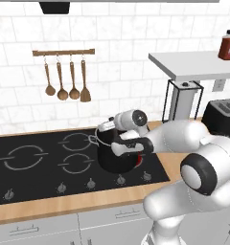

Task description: Put the onion and lemon wedge in the pot. Retrieve the spatula and lightly stir the vegetables in the pot.

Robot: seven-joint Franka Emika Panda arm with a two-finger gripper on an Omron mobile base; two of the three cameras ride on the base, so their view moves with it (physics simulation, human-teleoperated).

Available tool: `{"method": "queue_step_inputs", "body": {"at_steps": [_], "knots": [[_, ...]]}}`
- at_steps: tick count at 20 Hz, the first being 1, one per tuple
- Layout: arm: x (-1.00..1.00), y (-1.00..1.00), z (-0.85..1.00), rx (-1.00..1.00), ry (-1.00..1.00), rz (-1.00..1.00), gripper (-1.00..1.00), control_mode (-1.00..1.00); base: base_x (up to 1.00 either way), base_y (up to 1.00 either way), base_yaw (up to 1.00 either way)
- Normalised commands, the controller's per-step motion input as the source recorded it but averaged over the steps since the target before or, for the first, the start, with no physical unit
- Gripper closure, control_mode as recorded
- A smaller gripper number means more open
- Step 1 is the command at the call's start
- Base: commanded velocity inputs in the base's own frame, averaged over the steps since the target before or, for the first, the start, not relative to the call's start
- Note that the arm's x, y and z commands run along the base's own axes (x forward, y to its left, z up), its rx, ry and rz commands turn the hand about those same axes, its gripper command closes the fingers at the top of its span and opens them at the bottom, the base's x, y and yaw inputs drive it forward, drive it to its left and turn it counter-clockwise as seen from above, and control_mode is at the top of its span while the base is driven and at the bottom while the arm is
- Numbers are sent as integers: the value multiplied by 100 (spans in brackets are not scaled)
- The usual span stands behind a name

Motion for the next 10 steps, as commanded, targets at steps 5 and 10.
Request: {"method": "queue_step_inputs", "body": {"at_steps": [5,10], "knots": [[50,-8,-96,-4,-5,9,100,-100,0,0,0],[3,0,-29,0,-40,13,100,-100,0,0,0]]}}
